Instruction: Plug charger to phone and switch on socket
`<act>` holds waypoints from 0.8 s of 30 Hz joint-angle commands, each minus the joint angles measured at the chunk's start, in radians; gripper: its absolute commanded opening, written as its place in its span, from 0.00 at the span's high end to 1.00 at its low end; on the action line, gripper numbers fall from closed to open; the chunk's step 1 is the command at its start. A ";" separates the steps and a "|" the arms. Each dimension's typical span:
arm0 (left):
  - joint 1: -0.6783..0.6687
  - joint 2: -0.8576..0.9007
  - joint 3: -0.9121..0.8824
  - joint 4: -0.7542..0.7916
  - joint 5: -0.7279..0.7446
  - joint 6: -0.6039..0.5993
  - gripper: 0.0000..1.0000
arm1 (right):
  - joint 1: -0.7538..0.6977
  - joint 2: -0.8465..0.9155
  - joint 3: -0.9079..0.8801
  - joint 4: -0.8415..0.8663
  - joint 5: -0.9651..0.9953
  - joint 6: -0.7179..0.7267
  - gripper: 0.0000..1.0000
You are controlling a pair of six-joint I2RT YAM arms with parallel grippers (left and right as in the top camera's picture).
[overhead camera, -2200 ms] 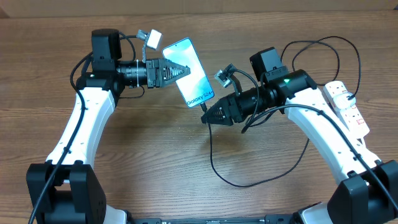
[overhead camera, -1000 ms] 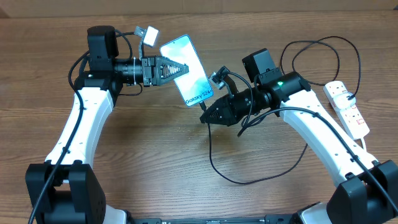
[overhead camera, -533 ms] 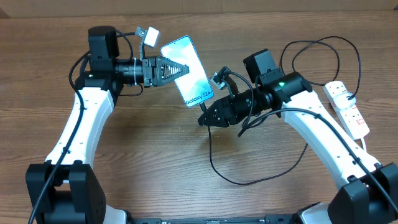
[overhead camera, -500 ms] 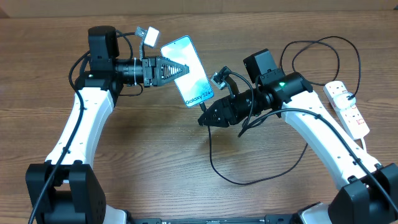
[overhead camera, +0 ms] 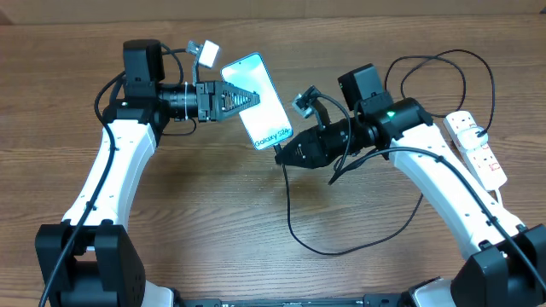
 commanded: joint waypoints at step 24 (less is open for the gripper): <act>-0.006 -0.015 0.013 0.013 0.026 0.033 0.96 | -0.017 -0.031 0.006 -0.003 -0.043 -0.008 0.73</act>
